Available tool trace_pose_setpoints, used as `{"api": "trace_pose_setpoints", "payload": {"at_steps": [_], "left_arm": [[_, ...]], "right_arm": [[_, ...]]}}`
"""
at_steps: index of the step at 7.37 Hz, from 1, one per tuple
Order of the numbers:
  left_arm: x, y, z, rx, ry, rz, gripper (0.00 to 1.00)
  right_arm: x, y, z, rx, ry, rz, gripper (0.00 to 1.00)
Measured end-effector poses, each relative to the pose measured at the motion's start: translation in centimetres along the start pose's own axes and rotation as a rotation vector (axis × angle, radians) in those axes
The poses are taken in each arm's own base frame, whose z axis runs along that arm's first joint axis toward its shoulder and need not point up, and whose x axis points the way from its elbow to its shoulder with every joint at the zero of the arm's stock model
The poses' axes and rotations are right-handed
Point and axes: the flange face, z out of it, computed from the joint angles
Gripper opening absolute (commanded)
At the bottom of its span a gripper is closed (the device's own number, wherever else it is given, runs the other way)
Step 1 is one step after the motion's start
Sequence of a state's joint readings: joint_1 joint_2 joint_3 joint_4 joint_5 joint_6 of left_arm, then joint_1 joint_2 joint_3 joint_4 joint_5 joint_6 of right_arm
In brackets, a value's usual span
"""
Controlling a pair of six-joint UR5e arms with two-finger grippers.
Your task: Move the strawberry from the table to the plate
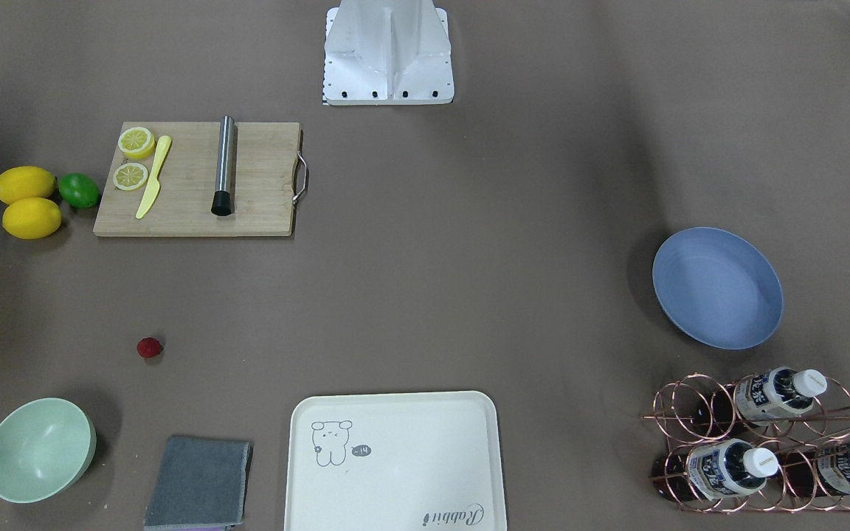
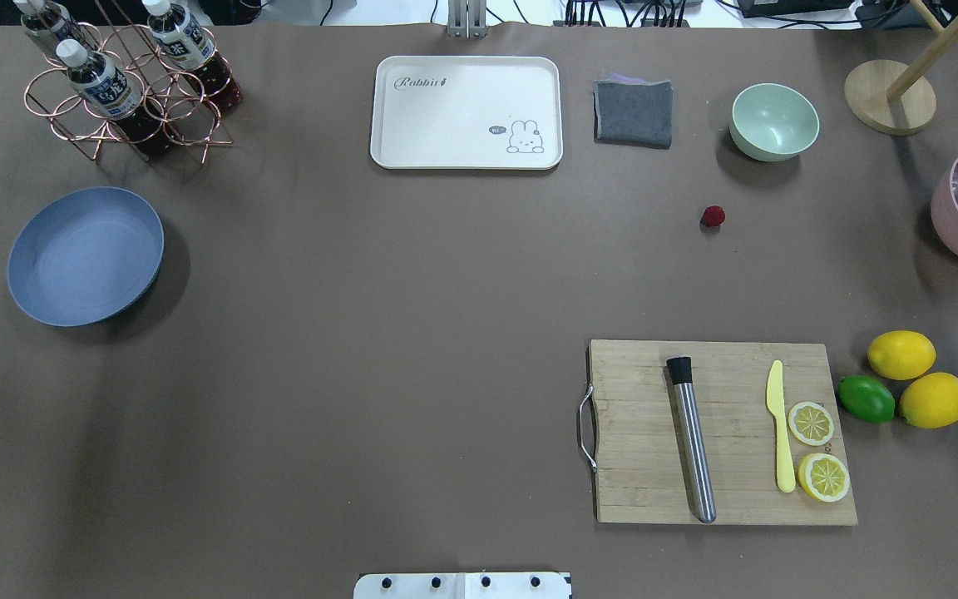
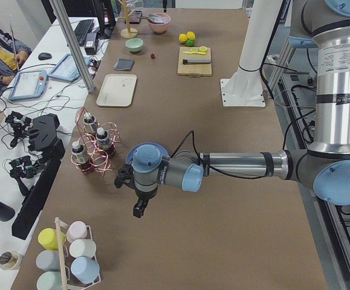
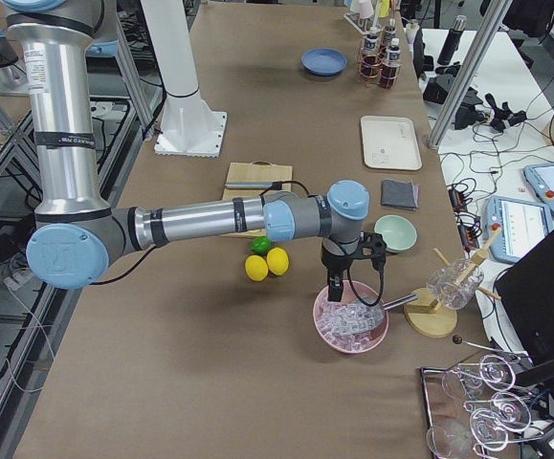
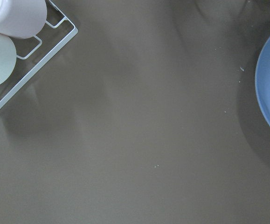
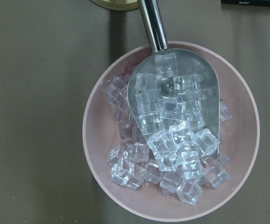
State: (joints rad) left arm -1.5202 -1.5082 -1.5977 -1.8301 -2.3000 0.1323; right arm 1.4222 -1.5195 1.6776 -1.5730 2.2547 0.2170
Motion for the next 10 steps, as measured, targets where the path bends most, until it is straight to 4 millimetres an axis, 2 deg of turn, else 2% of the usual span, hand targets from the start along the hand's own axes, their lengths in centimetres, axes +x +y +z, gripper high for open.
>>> {"api": "trace_pose_setpoints", "payload": {"at_steps": [3,6,8,10], "left_arm": [[0.0,0.3,0.5,-0.017,0.004,-0.033,0.98],[-0.4,0.2,1.1,-0.027,0.006,-0.122,0.97],[0.0,-0.7,0.6,-0.009,0.005,-0.168,0.98],[0.3,-0.5,0.3,-0.004,0.021,-0.181,0.98]], "right_arm": [[-0.8,2.3,-1.4,0.012,-0.039,-0.004,1.00],[-1.0,2.6,-1.8,0.020,-0.043,-0.010,1.00],[-1.0,2.7,-1.9,0.020,-0.044,-0.010,1.00],[-1.0,2.8,-1.9,0.024,-0.040,-0.013,1.00]]}}
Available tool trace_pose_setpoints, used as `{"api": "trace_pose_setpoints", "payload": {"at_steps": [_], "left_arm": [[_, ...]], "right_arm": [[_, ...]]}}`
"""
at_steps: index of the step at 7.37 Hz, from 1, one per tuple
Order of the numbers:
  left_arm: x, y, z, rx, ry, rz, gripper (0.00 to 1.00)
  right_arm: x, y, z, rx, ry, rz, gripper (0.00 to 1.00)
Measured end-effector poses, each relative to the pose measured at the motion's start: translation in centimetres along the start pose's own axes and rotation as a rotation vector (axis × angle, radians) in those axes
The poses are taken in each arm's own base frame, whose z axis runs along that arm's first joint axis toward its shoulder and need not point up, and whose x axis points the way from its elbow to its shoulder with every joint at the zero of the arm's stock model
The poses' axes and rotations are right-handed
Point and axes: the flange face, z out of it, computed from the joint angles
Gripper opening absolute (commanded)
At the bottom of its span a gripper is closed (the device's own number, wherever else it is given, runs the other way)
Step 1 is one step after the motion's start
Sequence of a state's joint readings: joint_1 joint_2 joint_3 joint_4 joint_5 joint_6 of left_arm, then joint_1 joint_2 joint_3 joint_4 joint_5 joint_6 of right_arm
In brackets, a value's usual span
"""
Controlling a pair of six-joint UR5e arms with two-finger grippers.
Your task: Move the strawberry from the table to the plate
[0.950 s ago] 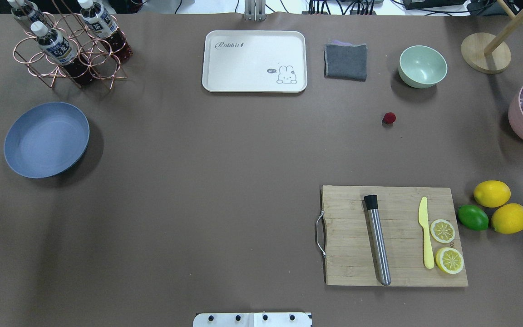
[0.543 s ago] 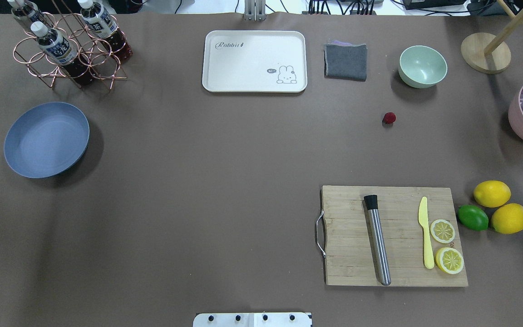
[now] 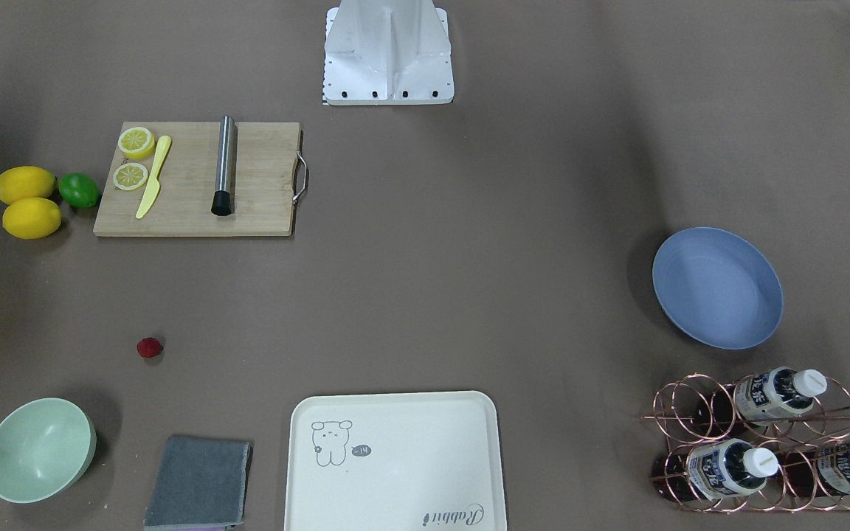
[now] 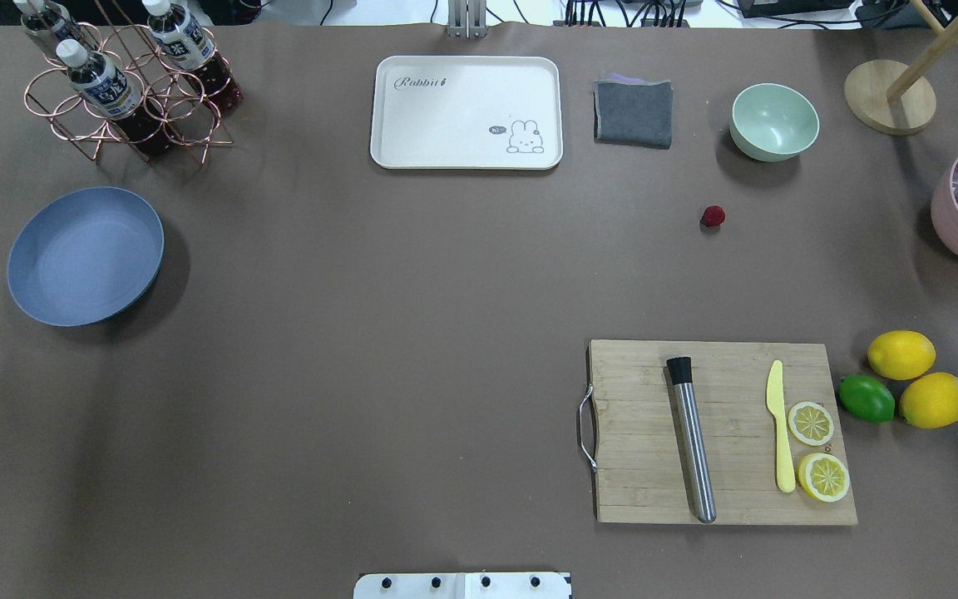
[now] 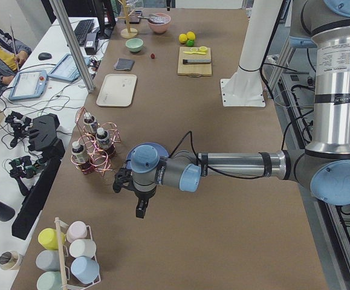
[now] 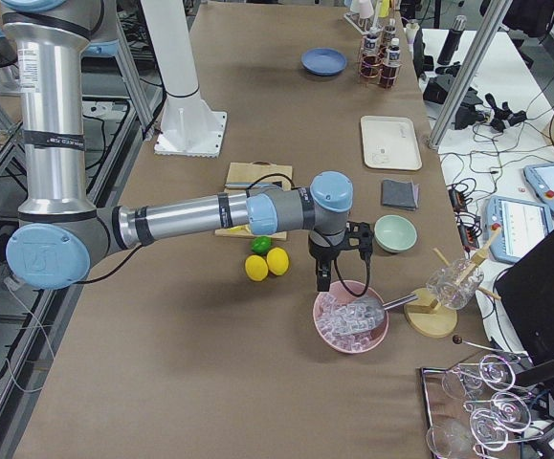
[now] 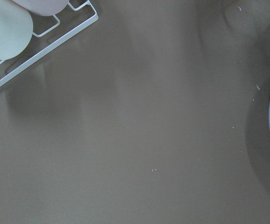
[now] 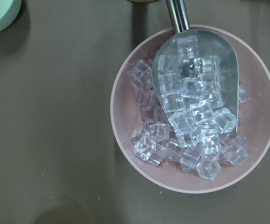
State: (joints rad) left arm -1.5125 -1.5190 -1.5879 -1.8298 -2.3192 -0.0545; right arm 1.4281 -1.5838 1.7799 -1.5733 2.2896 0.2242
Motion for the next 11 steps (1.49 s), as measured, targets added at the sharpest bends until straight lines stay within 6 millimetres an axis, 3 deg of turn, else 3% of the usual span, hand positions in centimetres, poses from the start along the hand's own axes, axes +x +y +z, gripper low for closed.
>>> {"api": "trace_pose_setpoints", "payload": {"at_steps": [4,8,9,11], "left_arm": [[0.6,0.6,-0.6,0.005,0.074,-0.008,0.98],[1.6,-0.3,-1.1,0.022,0.080,-0.036,0.97],[3.6,-0.8,-0.5,0.032,0.091,-0.062,0.98],[9.3,-2.3,3.7,0.021,0.116,-0.058,0.97]], "right_arm": [[0.4,0.9,0.2,-0.007,-0.001,-0.001,1.00],[1.0,1.2,0.5,-0.012,0.010,0.014,1.00],[1.2,1.5,0.6,-0.015,0.009,0.019,1.00],[1.1,1.5,0.6,-0.017,0.002,0.021,1.00]]}}
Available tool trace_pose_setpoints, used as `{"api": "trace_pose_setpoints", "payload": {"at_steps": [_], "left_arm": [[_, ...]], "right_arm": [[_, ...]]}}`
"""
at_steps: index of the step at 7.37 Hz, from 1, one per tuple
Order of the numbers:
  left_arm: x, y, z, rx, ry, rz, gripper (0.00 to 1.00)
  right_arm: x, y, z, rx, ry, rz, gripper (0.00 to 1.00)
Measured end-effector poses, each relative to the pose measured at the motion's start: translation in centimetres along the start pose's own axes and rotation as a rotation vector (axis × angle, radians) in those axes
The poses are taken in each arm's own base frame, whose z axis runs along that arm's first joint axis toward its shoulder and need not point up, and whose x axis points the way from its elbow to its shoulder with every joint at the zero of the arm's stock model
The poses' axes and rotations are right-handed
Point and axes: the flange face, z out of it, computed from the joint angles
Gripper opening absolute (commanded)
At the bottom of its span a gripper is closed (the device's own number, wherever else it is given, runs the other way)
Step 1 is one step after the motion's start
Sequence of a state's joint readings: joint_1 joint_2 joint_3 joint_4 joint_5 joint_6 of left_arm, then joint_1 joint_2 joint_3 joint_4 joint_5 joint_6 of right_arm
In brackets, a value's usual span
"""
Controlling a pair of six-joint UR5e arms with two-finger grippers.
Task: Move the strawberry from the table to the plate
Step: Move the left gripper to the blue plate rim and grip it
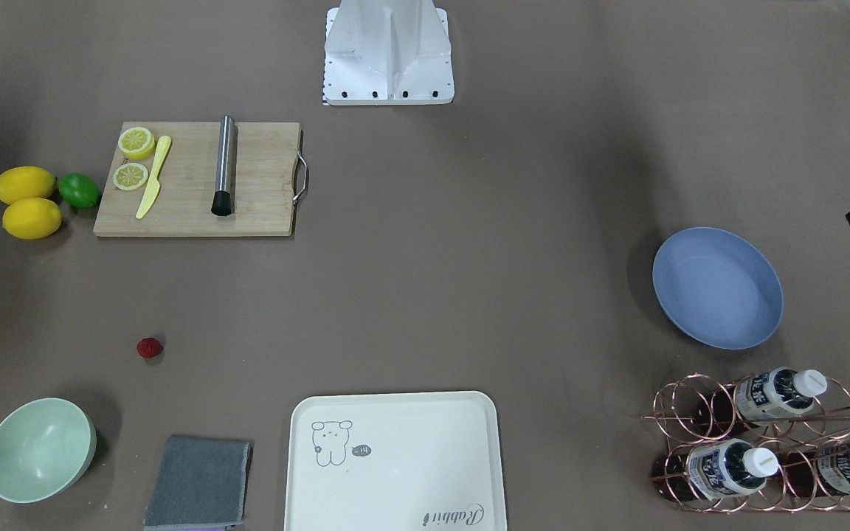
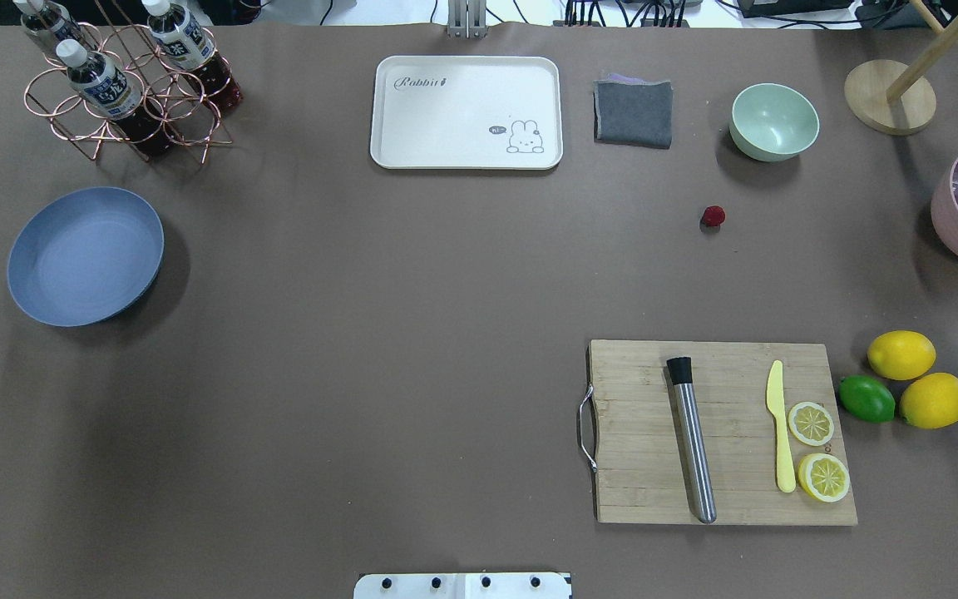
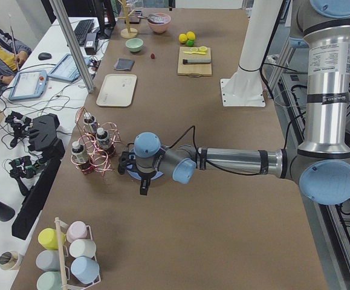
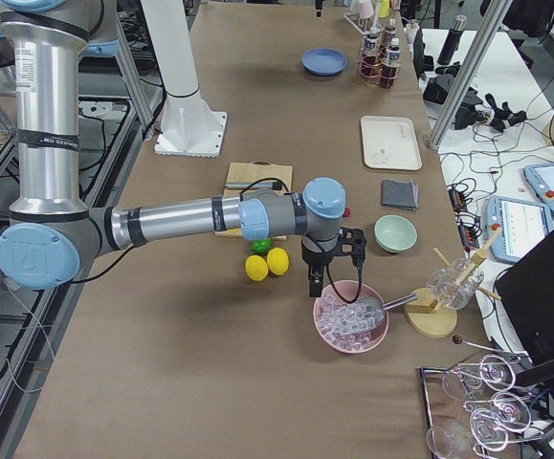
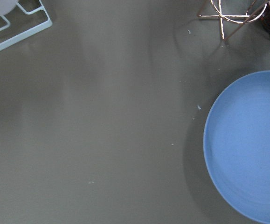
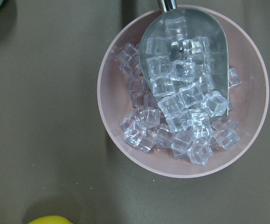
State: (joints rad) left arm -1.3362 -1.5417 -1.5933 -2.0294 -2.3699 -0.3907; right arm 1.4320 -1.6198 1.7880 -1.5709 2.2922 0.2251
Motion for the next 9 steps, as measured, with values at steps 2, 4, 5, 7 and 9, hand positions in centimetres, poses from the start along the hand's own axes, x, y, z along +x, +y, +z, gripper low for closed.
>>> {"api": "trace_pose_setpoints", "payload": {"at_steps": [2,4,5,7,9], "left_arm": [[3.2,-1.9,4.5,-0.041,0.000,0.019,0.93],[5.2,-3.6,7.5,-0.076,-0.002,0.005,0.88],[6.4,-4.1,8.6,-0.088,-0.004,-0.003,0.88],[6.2,-4.0,10.3,-0.095,-0.022,-0.004,0.88],[4.8,-3.8,11.6,-0.081,-0.054,-0.001,0.62]], "right_arm": [[-0.3,0.0,0.0,-0.003,-0.014,-0.004,1.00],[-0.8,-0.1,0.1,-0.007,-0.027,-0.011,1.00],[-1.0,-0.2,0.1,-0.008,-0.030,-0.015,1.00],[-1.2,-0.4,0.3,-0.011,-0.031,-0.017,1.00],[-1.3,-0.4,0.4,-0.014,-0.031,-0.018,1.00]]}}
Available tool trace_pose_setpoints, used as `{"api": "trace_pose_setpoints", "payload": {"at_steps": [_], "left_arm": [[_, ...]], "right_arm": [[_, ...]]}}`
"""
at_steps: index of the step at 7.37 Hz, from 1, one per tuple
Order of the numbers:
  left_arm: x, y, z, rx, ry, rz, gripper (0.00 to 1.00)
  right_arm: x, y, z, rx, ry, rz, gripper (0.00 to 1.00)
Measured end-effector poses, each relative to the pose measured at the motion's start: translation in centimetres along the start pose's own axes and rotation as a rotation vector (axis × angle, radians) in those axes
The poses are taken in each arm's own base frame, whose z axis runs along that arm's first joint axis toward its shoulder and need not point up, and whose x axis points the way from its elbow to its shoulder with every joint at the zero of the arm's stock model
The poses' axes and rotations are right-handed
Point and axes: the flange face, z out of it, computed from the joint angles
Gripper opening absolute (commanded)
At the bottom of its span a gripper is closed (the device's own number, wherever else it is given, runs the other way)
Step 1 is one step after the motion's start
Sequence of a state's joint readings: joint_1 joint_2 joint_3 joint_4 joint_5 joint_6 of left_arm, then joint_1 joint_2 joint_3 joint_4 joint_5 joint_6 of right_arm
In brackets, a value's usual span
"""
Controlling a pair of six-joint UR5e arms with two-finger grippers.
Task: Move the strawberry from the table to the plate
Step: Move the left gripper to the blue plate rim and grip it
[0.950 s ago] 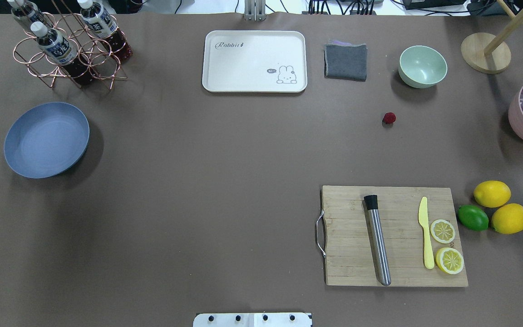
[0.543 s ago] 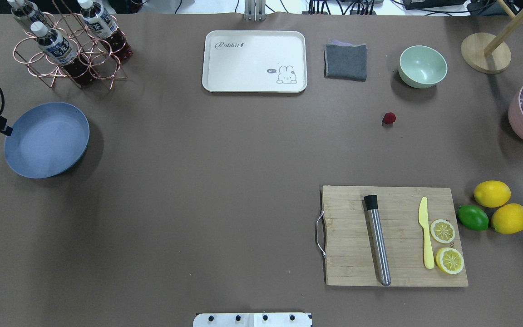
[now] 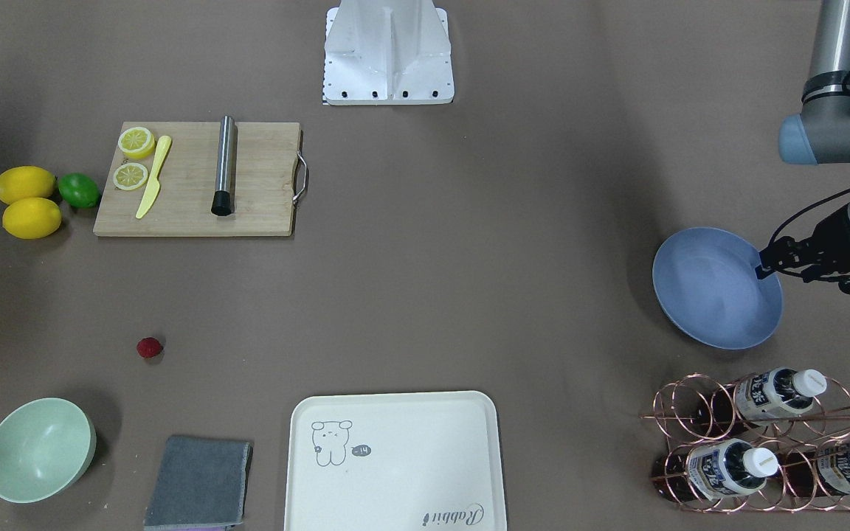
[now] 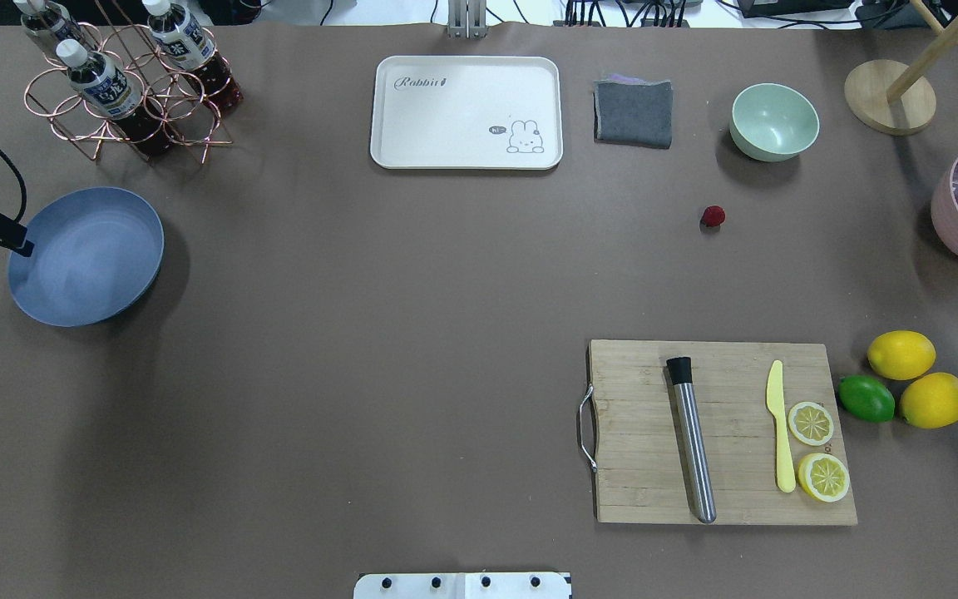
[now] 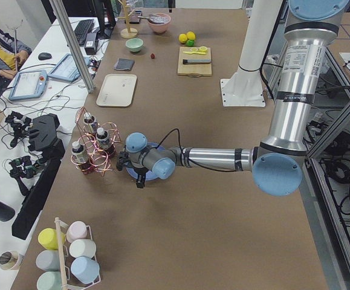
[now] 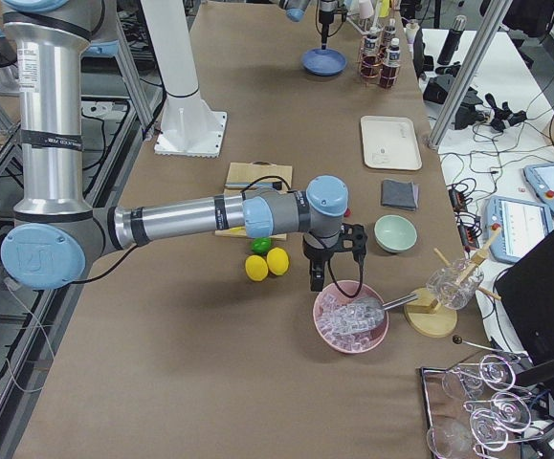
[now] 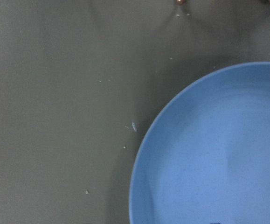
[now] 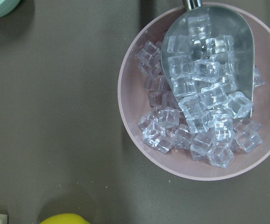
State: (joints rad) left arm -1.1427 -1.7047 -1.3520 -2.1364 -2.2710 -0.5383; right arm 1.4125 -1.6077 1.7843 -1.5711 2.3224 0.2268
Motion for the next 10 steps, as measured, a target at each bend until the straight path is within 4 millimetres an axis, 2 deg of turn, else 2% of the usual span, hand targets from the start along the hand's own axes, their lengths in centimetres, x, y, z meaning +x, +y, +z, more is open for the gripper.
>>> {"api": "trace_pose_setpoints", "payload": {"at_steps": [2,3,5,8,10], "left_arm": [[0.0,0.1,0.7,-0.001,-0.010,-0.004,0.61],[0.1,0.2,0.9,-0.004,-0.010,-0.008,0.52],[0.3,0.5,1.2,-0.009,-0.010,-0.009,0.03],[0.5,0.5,1.2,-0.010,-0.006,-0.010,0.00],[2.0,0.3,-0.1,-0.009,0.044,-0.007,0.00]], "right_arm": [[0.0,0.0,0.1,-0.002,0.000,0.001,1.00],[-0.1,0.0,0.0,-0.001,-0.002,0.000,1.00],[-0.1,0.0,0.0,-0.001,-0.005,-0.001,1.00],[-0.7,-0.3,-0.1,0.001,-0.008,-0.009,1.00],[-3.2,-2.0,-0.7,0.016,-0.020,-0.021,1.00]]}}
